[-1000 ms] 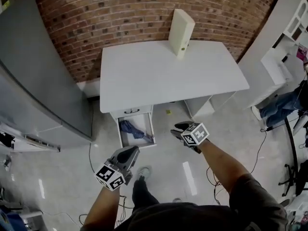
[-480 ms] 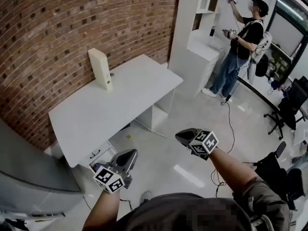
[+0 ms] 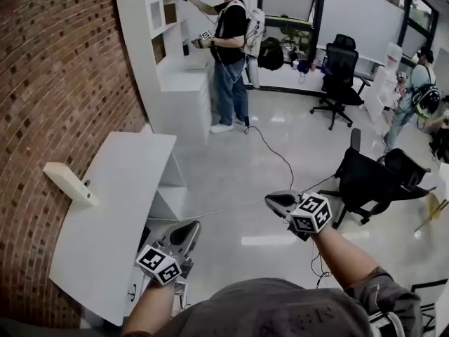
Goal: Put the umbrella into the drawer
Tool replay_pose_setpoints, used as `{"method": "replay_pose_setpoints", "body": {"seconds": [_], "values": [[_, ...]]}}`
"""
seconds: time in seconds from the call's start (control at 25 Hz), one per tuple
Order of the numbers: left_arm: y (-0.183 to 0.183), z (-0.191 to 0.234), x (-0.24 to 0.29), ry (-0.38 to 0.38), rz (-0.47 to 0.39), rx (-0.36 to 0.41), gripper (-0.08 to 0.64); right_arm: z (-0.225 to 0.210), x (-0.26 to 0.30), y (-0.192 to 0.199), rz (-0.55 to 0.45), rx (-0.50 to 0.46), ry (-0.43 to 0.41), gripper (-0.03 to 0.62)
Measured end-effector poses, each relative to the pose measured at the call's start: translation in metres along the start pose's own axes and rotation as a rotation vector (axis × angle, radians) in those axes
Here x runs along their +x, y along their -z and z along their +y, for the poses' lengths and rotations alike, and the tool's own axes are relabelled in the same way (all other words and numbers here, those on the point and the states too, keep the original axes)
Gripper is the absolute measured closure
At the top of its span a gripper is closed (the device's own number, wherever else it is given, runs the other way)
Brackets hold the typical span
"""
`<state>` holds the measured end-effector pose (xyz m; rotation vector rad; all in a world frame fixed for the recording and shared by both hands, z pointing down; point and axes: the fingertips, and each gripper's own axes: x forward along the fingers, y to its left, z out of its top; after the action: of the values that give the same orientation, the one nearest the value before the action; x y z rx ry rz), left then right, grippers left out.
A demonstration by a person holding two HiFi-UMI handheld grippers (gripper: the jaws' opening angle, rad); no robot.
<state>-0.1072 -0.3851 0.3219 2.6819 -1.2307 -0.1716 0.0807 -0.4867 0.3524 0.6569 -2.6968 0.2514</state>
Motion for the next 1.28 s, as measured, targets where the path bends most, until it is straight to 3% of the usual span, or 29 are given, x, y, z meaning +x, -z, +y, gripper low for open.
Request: {"method": "replay_pose_setpoints", "body": {"seconds": [0.12, 0.36, 0.48, 0.72, 0.92, 1.08, 1.28], "values": [[0.002, -0.033, 0.048, 0.111, 0.016, -0.01, 0.558, -0.016, -0.066, 0.013, -0.049, 0.065, 0.116, 0.6], [0.021, -0.128, 0.131, 0.282, 0.067, 0.002, 0.558, -0.043, -0.198, 0.059, -0.134, 0.15, 0.264, 0.6], [0.03, -0.179, 0.158, 0.308, 0.067, -0.005, 0.558, -0.044, -0.255, 0.077, -0.154, 0.168, 0.282, 0.6], [0.041, -0.252, 0.184, 0.279, 0.039, -0.045, 0.558, -0.04, -0.332, 0.107, -0.132, 0.15, 0.251, 0.6], [0.037, -0.268, 0.184, 0.287, 0.023, -0.045, 0.558, -0.049, -0.349, 0.102, -0.148, 0.142, 0.259, 0.601], [0.034, -0.253, 0.166, 0.294, 0.054, -0.016, 0.559, -0.041, -0.345, 0.097, -0.208, 0.157, 0.299, 0.601], [0.02, -0.233, 0.151, 0.273, 0.029, 0.002, 0.558, -0.035, -0.331, 0.094, -0.193, 0.135, 0.301, 0.601]]}}
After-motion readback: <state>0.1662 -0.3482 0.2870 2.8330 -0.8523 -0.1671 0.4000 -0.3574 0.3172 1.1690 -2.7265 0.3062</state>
